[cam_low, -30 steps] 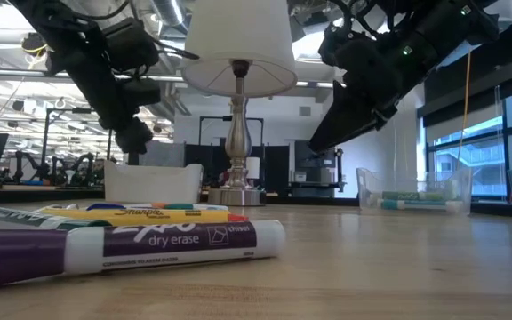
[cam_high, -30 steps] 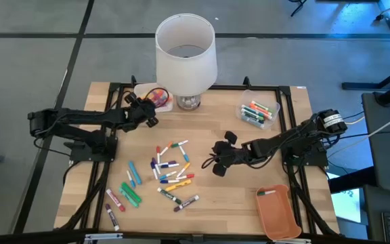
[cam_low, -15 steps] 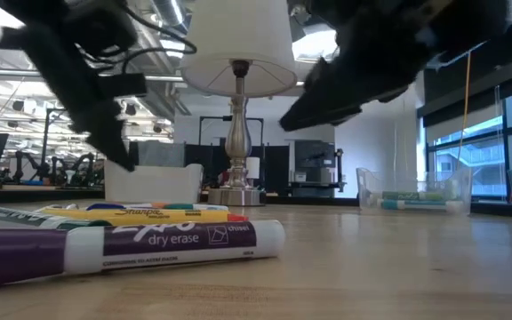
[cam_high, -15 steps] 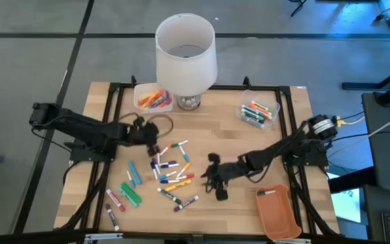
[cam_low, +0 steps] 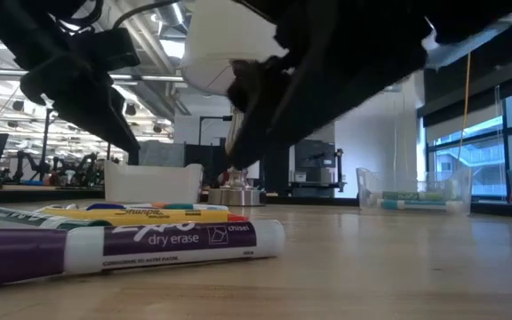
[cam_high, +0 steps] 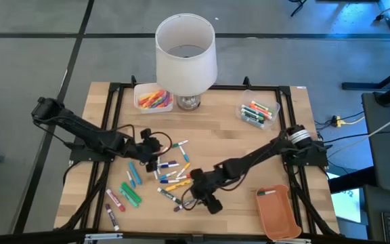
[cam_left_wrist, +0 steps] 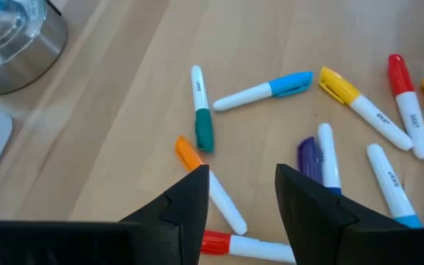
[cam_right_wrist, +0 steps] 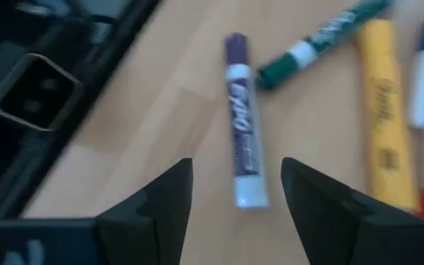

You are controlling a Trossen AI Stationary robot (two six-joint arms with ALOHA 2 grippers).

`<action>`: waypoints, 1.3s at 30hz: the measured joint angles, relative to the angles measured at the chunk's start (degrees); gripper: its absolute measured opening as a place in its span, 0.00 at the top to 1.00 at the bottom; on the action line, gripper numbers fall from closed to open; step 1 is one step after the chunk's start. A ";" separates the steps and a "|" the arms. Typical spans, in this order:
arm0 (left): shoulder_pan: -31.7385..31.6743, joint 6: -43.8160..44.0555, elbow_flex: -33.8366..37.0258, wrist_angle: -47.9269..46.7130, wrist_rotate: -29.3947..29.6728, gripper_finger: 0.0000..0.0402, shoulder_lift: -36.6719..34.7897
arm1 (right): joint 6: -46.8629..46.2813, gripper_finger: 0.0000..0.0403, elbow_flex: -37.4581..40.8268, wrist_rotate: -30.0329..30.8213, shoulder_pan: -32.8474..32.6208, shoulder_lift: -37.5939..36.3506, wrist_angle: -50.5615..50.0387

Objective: Pick & Place Markers
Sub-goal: Put the thick purple dry erase marker into the transparent bin

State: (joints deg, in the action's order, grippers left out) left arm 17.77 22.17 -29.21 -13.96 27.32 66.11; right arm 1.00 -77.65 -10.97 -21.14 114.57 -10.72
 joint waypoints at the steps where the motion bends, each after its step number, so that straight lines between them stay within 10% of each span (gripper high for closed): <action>1: 0.21 -0.28 0.00 -0.08 0.19 0.62 0.00 | 0.75 0.48 -0.84 -2.41 0.41 0.63 -0.28; 17: 1.33 19.46 0.00 2.67 10.37 0.62 4.11 | 3.22 0.50 -5.92 6.34 -0.85 10.20 -1.08; 25: 9.07 17.81 -0.04 14.72 13.11 0.66 9.89 | 0.65 0.81 -6.00 13.52 -2.50 9.98 -4.46; 39: 12.34 15.67 -0.04 19.75 12.47 0.72 17.64 | 1.64 0.84 -5.49 25.68 -2.78 -3.82 -30.69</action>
State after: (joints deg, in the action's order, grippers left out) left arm 30.11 37.84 -29.26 5.78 39.79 83.75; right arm 2.65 -83.14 14.71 -23.92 110.75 -41.41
